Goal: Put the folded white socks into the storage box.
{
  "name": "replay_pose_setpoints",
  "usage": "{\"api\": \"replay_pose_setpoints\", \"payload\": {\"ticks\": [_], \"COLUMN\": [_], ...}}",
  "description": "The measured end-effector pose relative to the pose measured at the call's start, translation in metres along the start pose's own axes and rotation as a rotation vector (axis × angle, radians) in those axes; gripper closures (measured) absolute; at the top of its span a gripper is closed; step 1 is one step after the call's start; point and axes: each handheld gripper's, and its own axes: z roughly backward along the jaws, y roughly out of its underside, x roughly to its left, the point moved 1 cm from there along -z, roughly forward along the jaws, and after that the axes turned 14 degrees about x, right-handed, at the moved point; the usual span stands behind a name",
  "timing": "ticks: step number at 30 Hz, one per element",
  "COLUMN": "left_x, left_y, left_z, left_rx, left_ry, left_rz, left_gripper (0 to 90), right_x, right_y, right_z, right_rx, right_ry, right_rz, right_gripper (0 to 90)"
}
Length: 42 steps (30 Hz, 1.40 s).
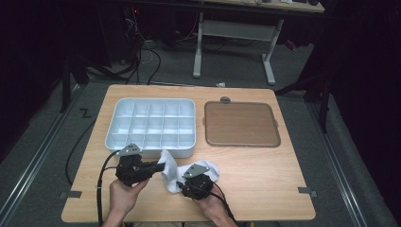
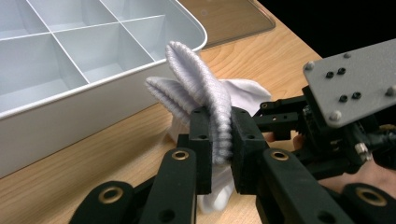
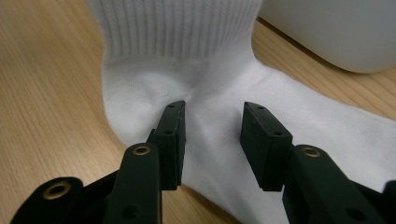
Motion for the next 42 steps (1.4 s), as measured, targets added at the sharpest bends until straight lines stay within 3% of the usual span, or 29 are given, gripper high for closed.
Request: {"api": "replay_pose_setpoints", "payload": {"ticks": [8, 12, 18, 23, 28, 34, 39, 42], "left_x": [-0.001, -0.001, -0.001, -0.001, -0.003, -0.004, -0.005, -0.006], "left_y": [0.000, 0.002, 0.004, 0.005, 0.006, 0.008, 0.009, 0.010], "left_z": [-0.001, -0.003, -0.006, -0.007, -0.011, -0.015, -0.019, -0.020], "left_rx": [0.005, 0.022, 0.037, 0.042, 0.048, 0.059, 0.071, 0.077], "left_ry": [0.010, 0.006, 0.000, -0.004, -0.008, -0.017, -0.024, -0.030], "left_rz": [0.001, -0.004, -0.009, -0.014, -0.016, -0.022, -0.032, -0.034], "left_gripper": [81.1, 81.1, 81.1, 81.0, 81.0, 81.0, 81.0, 81.0], "right_x": [0.015, 0.015, -0.002, -0.033, -0.064, -0.071, -0.068, -0.063], "right_y": [-0.015, -0.017, -0.008, 0.007, 0.028, 0.035, 0.037, 0.038], "right_z": [-0.009, -0.009, 0.014, 0.040, 0.044, 0.036, 0.028, 0.029], "right_rx": [-0.001, 0.004, -0.068, -0.111, -0.081, -0.049, -0.040, -0.046], "right_ry": [-0.019, -0.025, 0.009, 0.103, 0.126, 0.090, 0.038, 0.026], "right_rz": [0.020, 0.016, -0.035, -0.115, -0.200, -0.209, -0.209, -0.208], "right_gripper": [60.9, 60.8, 61.0, 61.9, 63.6, 68.4, 79.5, 81.8]}}
